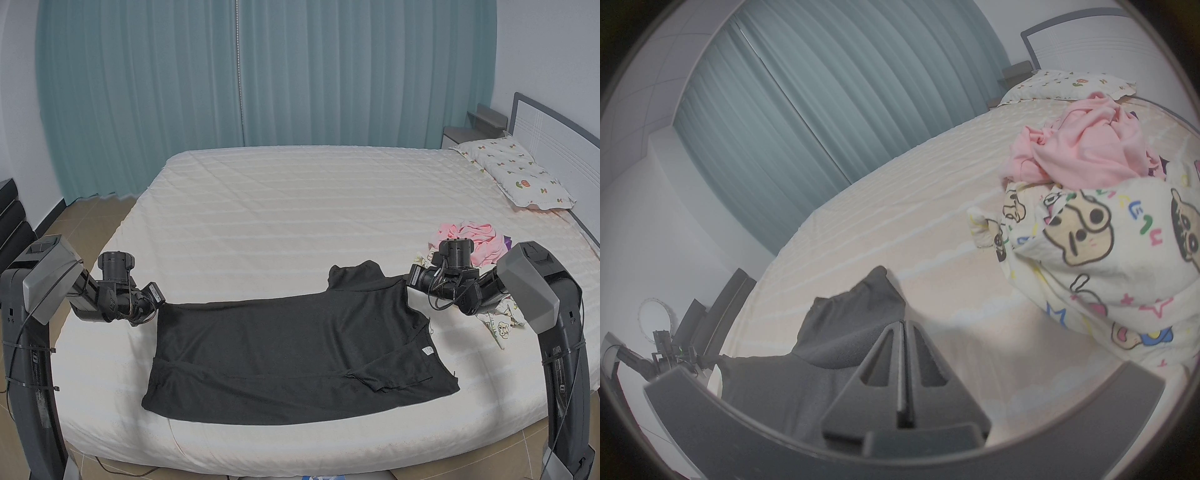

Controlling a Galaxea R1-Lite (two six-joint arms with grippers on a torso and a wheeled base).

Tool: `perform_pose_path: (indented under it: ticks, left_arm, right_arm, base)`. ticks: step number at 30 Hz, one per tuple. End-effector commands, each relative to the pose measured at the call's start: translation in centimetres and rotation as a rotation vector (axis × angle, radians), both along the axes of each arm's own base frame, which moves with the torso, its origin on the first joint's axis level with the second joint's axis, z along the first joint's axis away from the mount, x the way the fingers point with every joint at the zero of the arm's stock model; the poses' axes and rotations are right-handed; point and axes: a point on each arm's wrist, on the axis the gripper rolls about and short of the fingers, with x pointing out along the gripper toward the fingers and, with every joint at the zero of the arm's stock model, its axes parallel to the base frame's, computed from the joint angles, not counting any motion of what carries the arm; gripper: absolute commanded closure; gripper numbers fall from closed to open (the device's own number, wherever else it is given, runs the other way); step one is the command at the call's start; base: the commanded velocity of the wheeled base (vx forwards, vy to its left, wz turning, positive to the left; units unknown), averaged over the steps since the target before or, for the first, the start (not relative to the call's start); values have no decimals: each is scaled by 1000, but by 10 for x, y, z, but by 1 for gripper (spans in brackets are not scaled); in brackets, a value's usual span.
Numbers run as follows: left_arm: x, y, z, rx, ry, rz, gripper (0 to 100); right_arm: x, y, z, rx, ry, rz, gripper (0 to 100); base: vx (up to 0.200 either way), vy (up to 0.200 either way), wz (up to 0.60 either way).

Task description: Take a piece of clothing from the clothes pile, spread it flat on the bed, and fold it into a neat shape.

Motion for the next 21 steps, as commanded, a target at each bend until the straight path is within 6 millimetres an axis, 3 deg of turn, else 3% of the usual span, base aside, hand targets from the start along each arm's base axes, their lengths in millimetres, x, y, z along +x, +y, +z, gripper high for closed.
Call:
perform_pose_path:
  ticks: [1,14,21]
  left_arm:
    - [-2,3,9,2,-15,8,100]
    - [-15,-1,19,21,-86,-5,100]
    - [-23,1,44,38,-134,-5,100]
  right_arm:
    - [-4,-8,14,29,-47,-15,100]
    - [-16,-9,24,56,-106,11,100]
    - [-20,-8,40,57,-142,15,100]
  base:
    - [0,0,0]
    - [0,0,0]
    - [0,0,0]
